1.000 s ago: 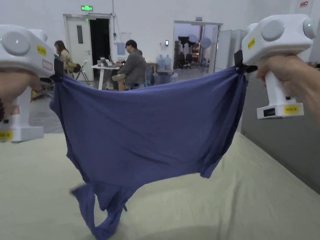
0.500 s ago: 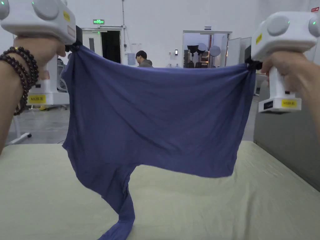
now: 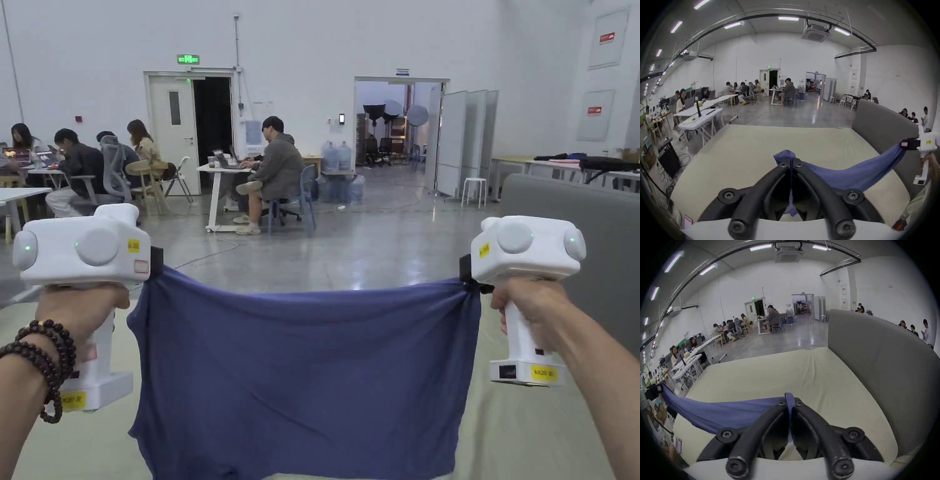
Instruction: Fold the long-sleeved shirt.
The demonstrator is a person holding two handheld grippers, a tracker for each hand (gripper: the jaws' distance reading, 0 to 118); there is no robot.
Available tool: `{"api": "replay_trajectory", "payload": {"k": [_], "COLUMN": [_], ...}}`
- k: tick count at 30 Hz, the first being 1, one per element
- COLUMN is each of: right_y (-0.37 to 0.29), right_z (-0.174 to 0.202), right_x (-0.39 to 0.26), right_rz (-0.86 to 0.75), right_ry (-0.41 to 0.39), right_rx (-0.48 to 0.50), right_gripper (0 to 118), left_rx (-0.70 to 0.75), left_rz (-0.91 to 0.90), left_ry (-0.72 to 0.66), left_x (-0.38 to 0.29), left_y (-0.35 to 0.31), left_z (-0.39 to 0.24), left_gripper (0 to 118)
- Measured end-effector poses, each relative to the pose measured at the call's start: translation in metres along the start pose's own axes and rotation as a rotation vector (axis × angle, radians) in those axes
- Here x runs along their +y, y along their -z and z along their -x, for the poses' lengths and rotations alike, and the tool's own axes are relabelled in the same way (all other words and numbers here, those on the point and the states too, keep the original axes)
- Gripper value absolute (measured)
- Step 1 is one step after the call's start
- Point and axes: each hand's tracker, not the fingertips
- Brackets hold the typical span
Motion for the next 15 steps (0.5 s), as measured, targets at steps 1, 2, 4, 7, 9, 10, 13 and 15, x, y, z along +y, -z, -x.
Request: {"api": "replay_trajectory", "payload": {"k": [1,2,4,7,9,10,13,15], "right_y": [-0.011,-0.024,-0.046,-0.077,-0.095,-0.102,-0.126,-0.136], "right_z": [0.0,0.0,0.001,0.0,-0.004,-0.006,-0.018,-0.029], "right_x": [-0.008,-0.018,-0.045,-0.098,-0.138,-0.161,-0.229,-0.273], "right_rz": [0.01,0.005,0.007,0.037,0.075,0.091,0.174,0.254], "right_ry": [-0.008,-0.012,-0.034,-0.083,-0.128,-0.139,-0.202,-0.235], "right_rx": [0.001,0.006,0.005,0.024,0.042,0.048,0.062,0.082], "right_gripper": [0,0,0,0,0,0,0,0], "left_rx": [-0.002,-0.004,-0.005,-0.025,-0.011,-0.013,-0.025,-0.044], "left_rz": [0.0,0.005,0.003,0.076,0.162,0.187,0.284,0.348], "left_ry": [0.006,0.015,0.031,0.003,0.012,0.038,0.063,0.037], "left_x": [-0.008,-0.017,-0.039,-0.086,-0.121,-0.142,-0.207,-0.25], "left_y": [-0.012,-0.023,-0.049,-0.085,-0.107,-0.119,-0.15,-0.168], "left_z": [0.002,0.003,0.006,0.01,0.01,0.011,0.016,0.02], "left_gripper": [0,0,0,0,0,0,0,0]}}
